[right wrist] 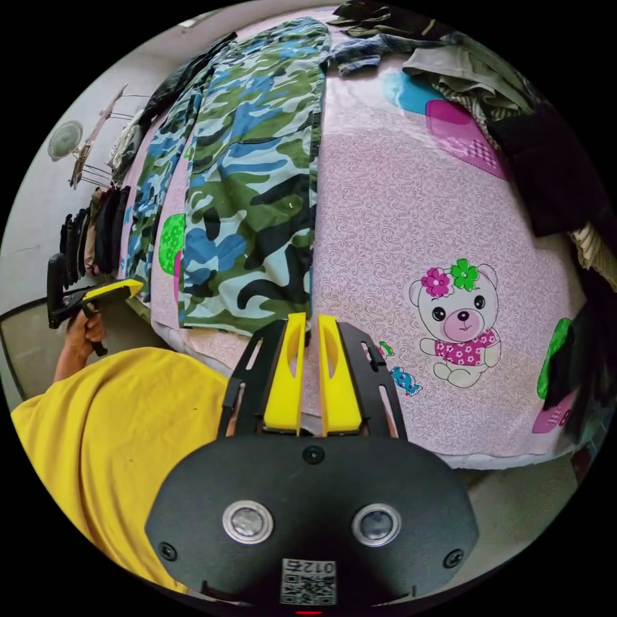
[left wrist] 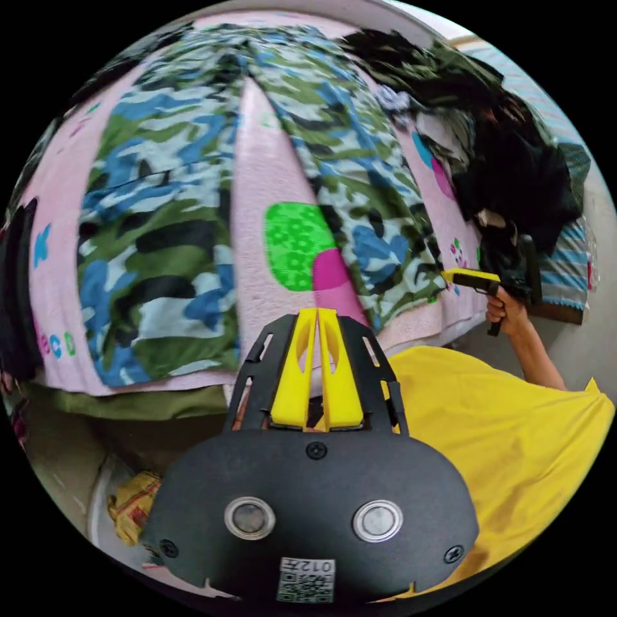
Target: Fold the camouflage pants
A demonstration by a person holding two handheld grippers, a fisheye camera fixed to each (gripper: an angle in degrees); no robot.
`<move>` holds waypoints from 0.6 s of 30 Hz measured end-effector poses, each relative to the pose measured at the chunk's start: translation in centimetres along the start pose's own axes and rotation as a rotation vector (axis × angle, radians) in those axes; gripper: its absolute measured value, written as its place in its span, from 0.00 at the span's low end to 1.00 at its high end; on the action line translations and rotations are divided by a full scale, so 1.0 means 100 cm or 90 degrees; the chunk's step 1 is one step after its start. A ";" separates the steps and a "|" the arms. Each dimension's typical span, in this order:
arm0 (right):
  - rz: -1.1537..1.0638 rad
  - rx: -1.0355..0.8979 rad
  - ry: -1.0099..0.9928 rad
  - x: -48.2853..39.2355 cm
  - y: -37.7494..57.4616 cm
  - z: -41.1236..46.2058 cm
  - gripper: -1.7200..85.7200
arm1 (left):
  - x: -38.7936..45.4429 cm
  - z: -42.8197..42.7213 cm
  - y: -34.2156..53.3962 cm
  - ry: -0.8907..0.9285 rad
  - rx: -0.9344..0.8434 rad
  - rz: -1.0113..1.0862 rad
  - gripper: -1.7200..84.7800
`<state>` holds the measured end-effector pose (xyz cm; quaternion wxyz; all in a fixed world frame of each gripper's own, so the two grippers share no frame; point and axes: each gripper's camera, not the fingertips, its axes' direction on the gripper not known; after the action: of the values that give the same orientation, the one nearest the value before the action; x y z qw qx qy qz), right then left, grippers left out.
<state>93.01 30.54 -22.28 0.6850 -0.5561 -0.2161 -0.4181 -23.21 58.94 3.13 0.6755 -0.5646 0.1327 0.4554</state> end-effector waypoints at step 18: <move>-0.308 0.113 0.070 -0.306 -0.023 0.020 0.02 | -0.142 -0.016 0.053 -0.148 -0.028 -0.067 0.02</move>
<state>74.42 42.47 -43.61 0.6215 -0.4025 -0.3410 -0.5792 -34.52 50.63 9.07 0.6967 -0.5291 0.0134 0.4842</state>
